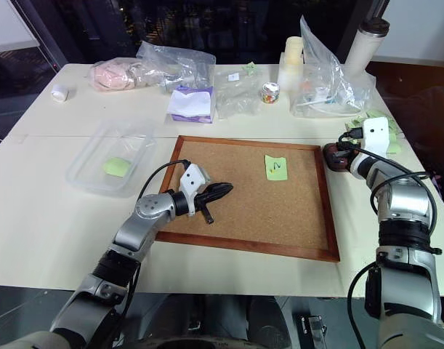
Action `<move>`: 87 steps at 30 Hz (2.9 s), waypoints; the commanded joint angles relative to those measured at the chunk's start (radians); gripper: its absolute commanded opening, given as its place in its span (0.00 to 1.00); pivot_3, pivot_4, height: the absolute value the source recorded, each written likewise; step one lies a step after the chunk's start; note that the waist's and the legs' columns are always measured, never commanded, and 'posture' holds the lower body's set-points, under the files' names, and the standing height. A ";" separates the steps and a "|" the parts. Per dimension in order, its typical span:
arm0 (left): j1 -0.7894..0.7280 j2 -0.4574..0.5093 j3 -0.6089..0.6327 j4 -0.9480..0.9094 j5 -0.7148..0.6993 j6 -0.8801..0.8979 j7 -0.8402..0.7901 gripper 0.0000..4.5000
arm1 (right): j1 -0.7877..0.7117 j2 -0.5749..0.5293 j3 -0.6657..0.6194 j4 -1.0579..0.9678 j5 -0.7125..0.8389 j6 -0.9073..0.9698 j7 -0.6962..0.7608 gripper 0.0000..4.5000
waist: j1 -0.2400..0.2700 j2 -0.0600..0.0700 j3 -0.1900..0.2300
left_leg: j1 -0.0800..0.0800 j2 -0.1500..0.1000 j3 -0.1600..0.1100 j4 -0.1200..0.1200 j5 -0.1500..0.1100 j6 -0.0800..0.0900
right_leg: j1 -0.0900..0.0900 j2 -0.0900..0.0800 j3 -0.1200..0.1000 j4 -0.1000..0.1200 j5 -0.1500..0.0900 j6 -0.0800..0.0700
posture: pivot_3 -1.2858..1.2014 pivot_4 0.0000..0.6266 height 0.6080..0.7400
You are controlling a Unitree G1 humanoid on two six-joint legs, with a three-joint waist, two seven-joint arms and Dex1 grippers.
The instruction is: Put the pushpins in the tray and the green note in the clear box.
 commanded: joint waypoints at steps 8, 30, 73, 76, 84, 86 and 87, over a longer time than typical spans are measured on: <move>0.034 0.005 -0.011 0.040 0.018 0.019 0.015 0.00 | -0.074 -0.032 -0.002 0.190 -0.044 -0.135 0.019 0.65 | 0.001 0.000 0.000 | 0.000 0.000 0.000 0.000 0.000 0.000 | 0.000 0.000 0.000 0.000 0.000 0.000 | 0.52 0.24 1.00; 0.028 0.002 -0.013 0.040 0.016 0.019 0.012 0.00 | 0.085 0.008 0.051 -0.477 0.162 0.162 0.189 0.65 | 0.001 0.001 0.000 | 0.000 0.001 -0.001 0.000 0.000 0.000 | 0.000 0.000 0.000 0.000 0.000 0.000 | 0.52 0.24 1.00; 0.037 0.006 -0.018 0.048 0.025 0.025 0.026 0.00 | 0.186 0.045 0.184 -0.690 0.090 0.174 0.180 0.01 | 0.002 0.000 0.000 | -0.001 0.000 -0.002 0.000 0.000 0.000 | -0.001 0.000 -0.001 0.000 0.000 0.000 | 0.52 0.24 1.00; 0.032 -0.001 -0.013 0.046 0.017 0.028 0.027 0.00 | 0.195 0.031 0.181 -0.741 0.102 0.202 0.182 0.01 | 0.002 0.000 0.000 | 0.000 0.000 -0.002 0.000 0.000 0.000 | 0.000 0.000 -0.001 0.000 0.000 0.000 | 0.52 0.24 1.00; -0.101 -0.157 0.183 -0.086 -0.232 0.264 0.133 0.15 | 0.272 -0.026 0.177 -0.942 0.138 0.277 0.189 0.00 | 0.009 -0.006 0.003 | -0.004 0.000 -0.004 0.001 0.000 0.001 | -0.001 -0.002 -0.002 -0.001 0.000 0.000 | 0.52 0.24 1.00; -0.142 -0.184 0.224 -0.098 -0.297 0.334 0.146 0.33 | 0.294 -0.033 0.179 -1.001 0.152 0.300 0.185 0.00 | 0.007 -0.006 0.004 | -0.005 -0.001 -0.004 0.001 0.000 0.001 | -0.003 -0.001 -0.003 -0.001 0.000 0.000 | 0.52 0.24 1.00; -0.153 -0.193 0.235 -0.101 -0.321 0.360 0.146 0.44 | 0.301 -0.032 0.179 -1.024 0.159 0.311 0.179 0.00 | 0.006 -0.007 0.004 | -0.005 -0.001 -0.004 0.001 0.000 0.001 | -0.003 -0.001 -0.003 -0.001 0.000 0.000 | 0.52 0.24 1.00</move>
